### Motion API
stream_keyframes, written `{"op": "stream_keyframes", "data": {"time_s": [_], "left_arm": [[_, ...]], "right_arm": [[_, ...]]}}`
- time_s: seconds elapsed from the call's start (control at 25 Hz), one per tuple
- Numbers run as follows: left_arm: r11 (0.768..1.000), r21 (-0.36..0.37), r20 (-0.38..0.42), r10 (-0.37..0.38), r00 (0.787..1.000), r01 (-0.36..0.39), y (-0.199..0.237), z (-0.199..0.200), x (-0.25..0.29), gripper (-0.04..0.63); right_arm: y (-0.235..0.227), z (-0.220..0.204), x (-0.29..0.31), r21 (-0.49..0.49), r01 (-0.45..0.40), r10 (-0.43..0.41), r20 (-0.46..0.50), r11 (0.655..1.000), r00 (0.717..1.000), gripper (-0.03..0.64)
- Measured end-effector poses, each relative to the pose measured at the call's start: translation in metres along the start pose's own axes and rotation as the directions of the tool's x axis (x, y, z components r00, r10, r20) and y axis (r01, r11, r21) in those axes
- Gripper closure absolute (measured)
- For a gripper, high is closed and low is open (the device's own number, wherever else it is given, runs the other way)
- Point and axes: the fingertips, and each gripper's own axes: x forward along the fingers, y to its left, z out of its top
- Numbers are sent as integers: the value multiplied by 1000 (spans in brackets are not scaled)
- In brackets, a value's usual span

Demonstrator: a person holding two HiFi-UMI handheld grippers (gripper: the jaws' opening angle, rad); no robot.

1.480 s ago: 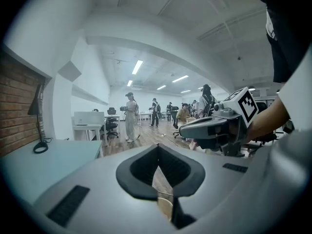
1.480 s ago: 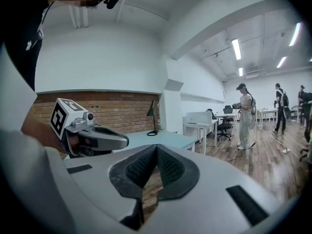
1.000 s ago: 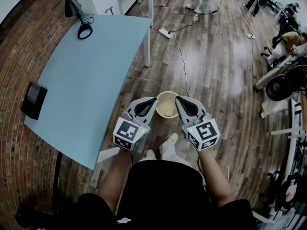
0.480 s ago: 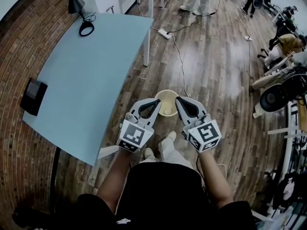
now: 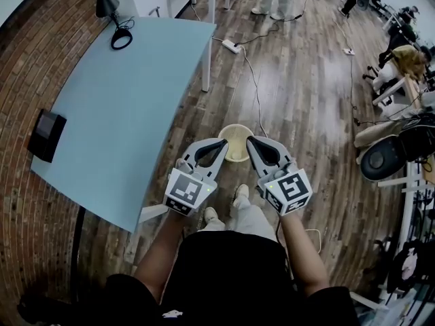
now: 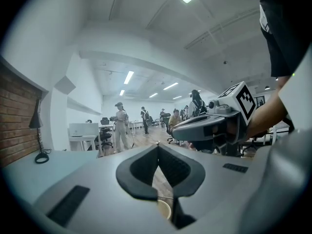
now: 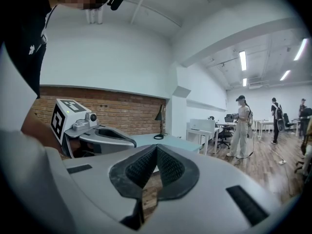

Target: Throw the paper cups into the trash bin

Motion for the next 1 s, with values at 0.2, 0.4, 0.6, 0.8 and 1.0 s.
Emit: {"op": "stream_keyframes", "data": {"time_s": [0.2,0.4,0.6,0.8,1.0], "left_arm": [[1000,13,-6,-7,1000,7,-2,0,-1,586],[1000,11,17,12,1000,-12,-3,9,1,586],[1000,13,29,22,999,-22,-11,17,4,586],[1000,4,30,31,999,-31,-23,20,5,586],[997,26,48,65,997,-66,-38,22,4,586]], "right_arm": [[3,5,0,-9,-2,2,15,1000,1000,614],[0,8,-5,-13,3,-3,27,1000,1000,614],[-4,11,-15,-18,4,-4,35,1000,999,612],[-4,13,-29,-17,-2,3,37,1000,999,612],[-3,12,-48,-25,-11,12,36,1000,999,612]]}}
